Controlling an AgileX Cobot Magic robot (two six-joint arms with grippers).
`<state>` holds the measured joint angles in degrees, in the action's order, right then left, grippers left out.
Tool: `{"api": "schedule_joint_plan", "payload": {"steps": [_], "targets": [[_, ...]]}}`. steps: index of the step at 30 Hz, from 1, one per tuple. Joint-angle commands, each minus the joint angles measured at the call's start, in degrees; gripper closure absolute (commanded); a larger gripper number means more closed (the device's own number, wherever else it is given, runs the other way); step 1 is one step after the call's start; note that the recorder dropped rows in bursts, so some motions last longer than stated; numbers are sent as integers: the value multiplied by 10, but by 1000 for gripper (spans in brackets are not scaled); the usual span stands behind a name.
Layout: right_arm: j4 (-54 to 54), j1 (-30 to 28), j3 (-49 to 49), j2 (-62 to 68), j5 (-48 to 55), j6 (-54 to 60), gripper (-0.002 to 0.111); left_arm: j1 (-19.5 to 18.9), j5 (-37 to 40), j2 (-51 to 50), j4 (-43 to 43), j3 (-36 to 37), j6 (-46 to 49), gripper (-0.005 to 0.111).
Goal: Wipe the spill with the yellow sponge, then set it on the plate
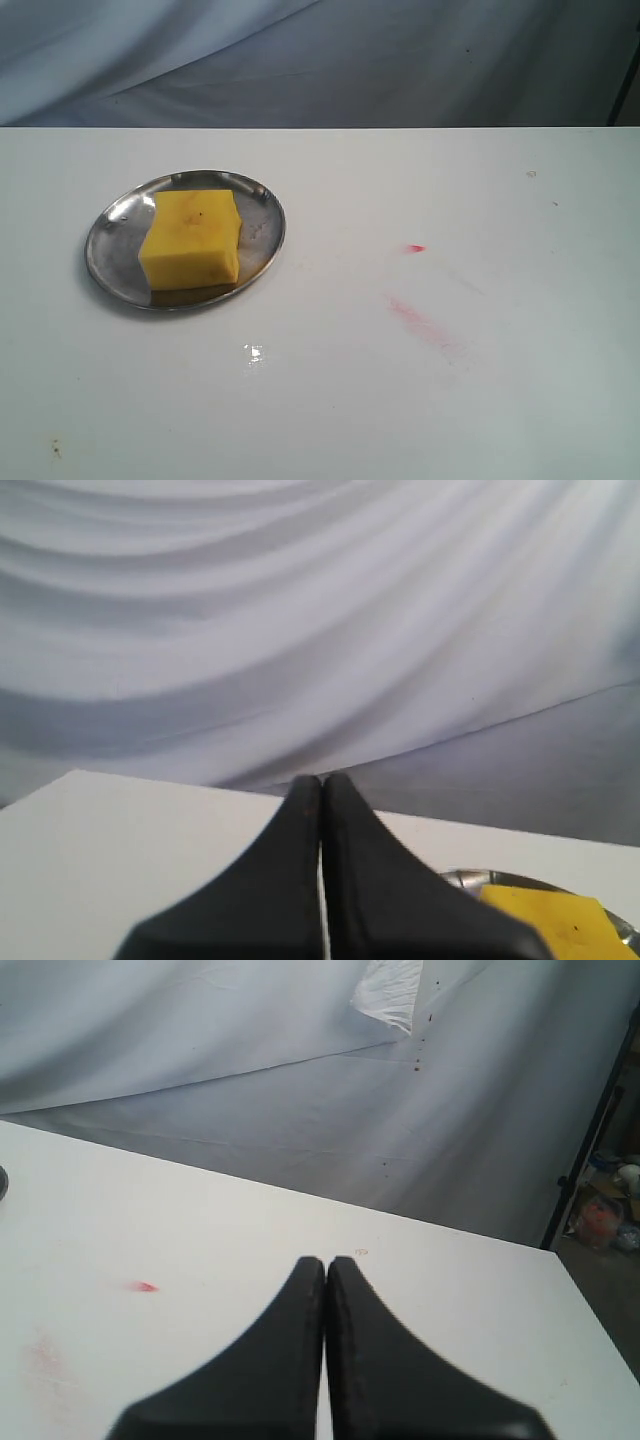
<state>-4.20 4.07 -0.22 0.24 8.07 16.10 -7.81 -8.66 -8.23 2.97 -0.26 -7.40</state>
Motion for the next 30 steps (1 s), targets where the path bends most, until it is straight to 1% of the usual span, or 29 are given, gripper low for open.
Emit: {"api": "schedule_joint_plan", "payload": {"steps": [1, 3, 7, 10, 14, 16, 21, 24, 30], "targets": [[6, -1, 2, -2, -4, -1, 108, -2, 3, 58, 24, 3, 2, 107], [6, -1, 2, -2, -4, -1, 108, -2, 10, 81, 26, 3, -1, 107], [6, -1, 2, -2, -4, -1, 108, -2, 10, 82, 27, 3, -1, 107], [6, -1, 2, -2, -4, -1, 108, -1, 12, 82, 61, 3, -3, 107], [6, -1, 2, -2, -4, -1, 108, 0, 16, 82, 66, 3, -4, 107], [6, -1, 2, -2, -4, -1, 108, 0, 36, 82, 66, 3, -4, 107], [6, -1, 2, -2, -4, -1, 108, 0, 118, 82, 62, 3, -4, 107], [6, -1, 2, -2, -4, -1, 108, 0, 146, 82, 67, 3, 5, 107], [6, -1, 2, -2, -4, -1, 108, 0, 150, 82, 68, 3, 5, 107]]}}
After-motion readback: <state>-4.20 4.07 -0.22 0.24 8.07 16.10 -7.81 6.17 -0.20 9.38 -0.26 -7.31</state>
